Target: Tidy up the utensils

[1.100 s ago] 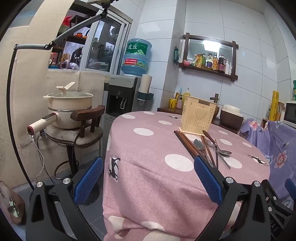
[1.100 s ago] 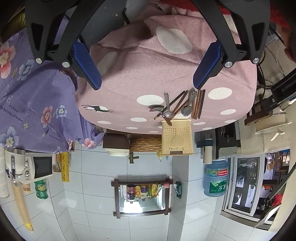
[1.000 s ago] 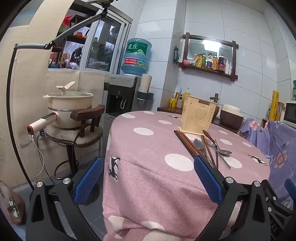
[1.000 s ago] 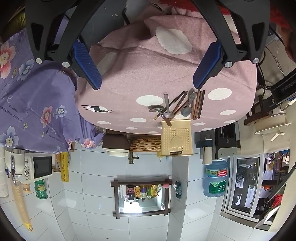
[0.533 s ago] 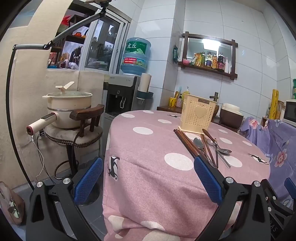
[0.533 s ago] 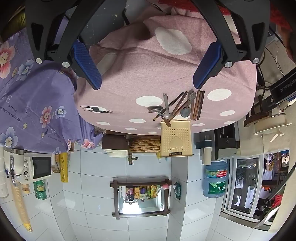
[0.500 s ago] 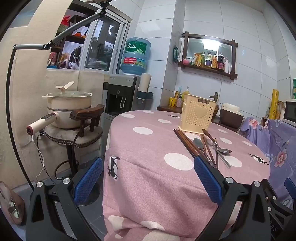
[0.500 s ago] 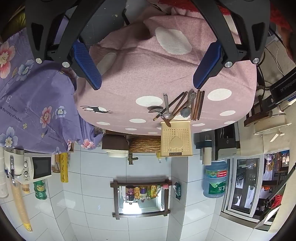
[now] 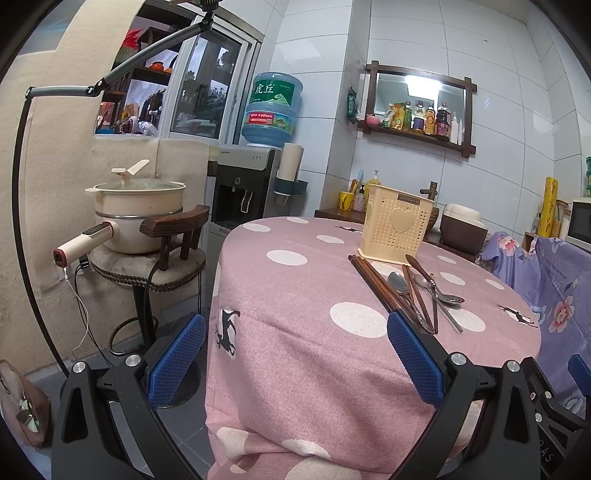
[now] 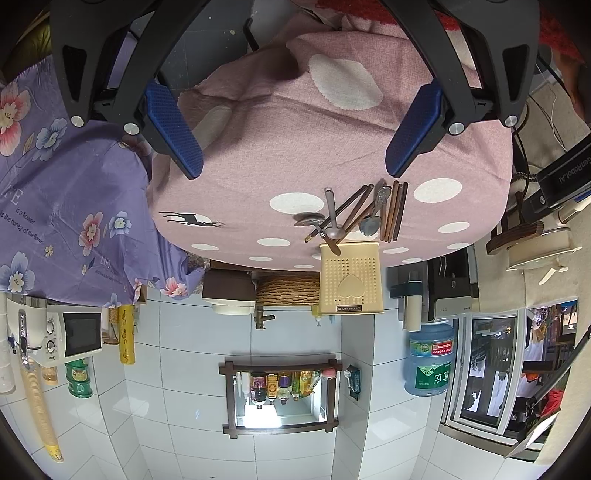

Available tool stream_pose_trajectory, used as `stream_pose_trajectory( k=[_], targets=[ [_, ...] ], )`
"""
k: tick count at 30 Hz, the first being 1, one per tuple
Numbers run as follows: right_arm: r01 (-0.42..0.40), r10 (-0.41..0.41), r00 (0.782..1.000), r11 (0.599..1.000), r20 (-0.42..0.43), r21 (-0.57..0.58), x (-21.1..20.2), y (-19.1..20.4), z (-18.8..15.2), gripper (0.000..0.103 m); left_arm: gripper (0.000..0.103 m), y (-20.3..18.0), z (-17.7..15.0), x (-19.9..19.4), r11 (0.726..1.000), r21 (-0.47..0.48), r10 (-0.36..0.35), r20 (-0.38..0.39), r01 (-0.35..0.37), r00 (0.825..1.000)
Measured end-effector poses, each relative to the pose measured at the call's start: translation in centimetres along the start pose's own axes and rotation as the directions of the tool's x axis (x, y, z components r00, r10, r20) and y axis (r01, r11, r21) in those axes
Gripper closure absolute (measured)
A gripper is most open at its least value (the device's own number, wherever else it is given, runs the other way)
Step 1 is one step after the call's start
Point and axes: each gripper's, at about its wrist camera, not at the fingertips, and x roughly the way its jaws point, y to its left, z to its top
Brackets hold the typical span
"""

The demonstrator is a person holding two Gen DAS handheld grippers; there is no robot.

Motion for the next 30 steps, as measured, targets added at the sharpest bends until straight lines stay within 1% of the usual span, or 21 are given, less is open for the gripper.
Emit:
stream_pose_trajectory(
  k=[6, 7, 13, 15, 16, 19, 23, 30],
  targets=[
    [-0.001, 0.001, 1.000, 1.000, -0.003, -0.001, 0.1, -0.1, 0.2, 0.005, 0.005, -0.1, -0.7, -0.2, 1.000, -0.001, 0.002, -0.001, -0.002, 1.000],
    [-0.001, 0.001, 1.000, 1.000, -0.004, -0.001, 0.1, -0.1, 0.1, 0.005, 0.005, 0.1, 0.5, 0.0, 1.000, 0.002, -0.001, -0.003, 0.001, 1.000],
    [-0.001, 0.001, 1.000, 1.000, -0.007, 0.000, -0.1, -0.4, 0.4, 0.005, 0.005, 0.0, 0.3, 0.1, 1.000, 0.002, 0.000, -0.004, 0.000, 1.000],
    [-0.003, 0.003, 1.000, 1.000, -0.010, -0.001, 0.4, -0.2, -0.1, 0.005, 0.005, 0.0, 0.0, 0.1, 1.000, 0.002, -0.001, -0.003, 0.001, 1.000],
    [-0.003, 0.003, 1.000, 1.000, -0.011, -0.002, 0.4, -0.2, -0.1, 0.005, 0.005, 0.1, 0.5, 0.0, 1.000, 0.003, 0.000, -0.006, 0.000, 1.000],
    [-0.003, 0.003, 1.000, 1.000, -0.014, -0.002, 0.4, -0.2, -0.2, 0.005, 0.005, 0.1, 0.5, 0.0, 1.000, 0.003, 0.000, -0.007, 0.000, 1.000],
    [-0.003, 0.003, 1.000, 1.000, -0.015, -0.001, 0.3, -0.2, -0.3, 0.005, 0.005, 0.3, -0.4, 0.5, 1.000, 0.003, 0.000, -0.007, 0.000, 1.000],
    [-0.003, 0.003, 1.000, 1.000, -0.018, -0.001, 0.3, -0.2, -0.4, 0.005, 0.005, 0.3, -0.2, 0.5, 1.000, 0.003, 0.000, -0.010, 0.000, 1.000]
  ],
)
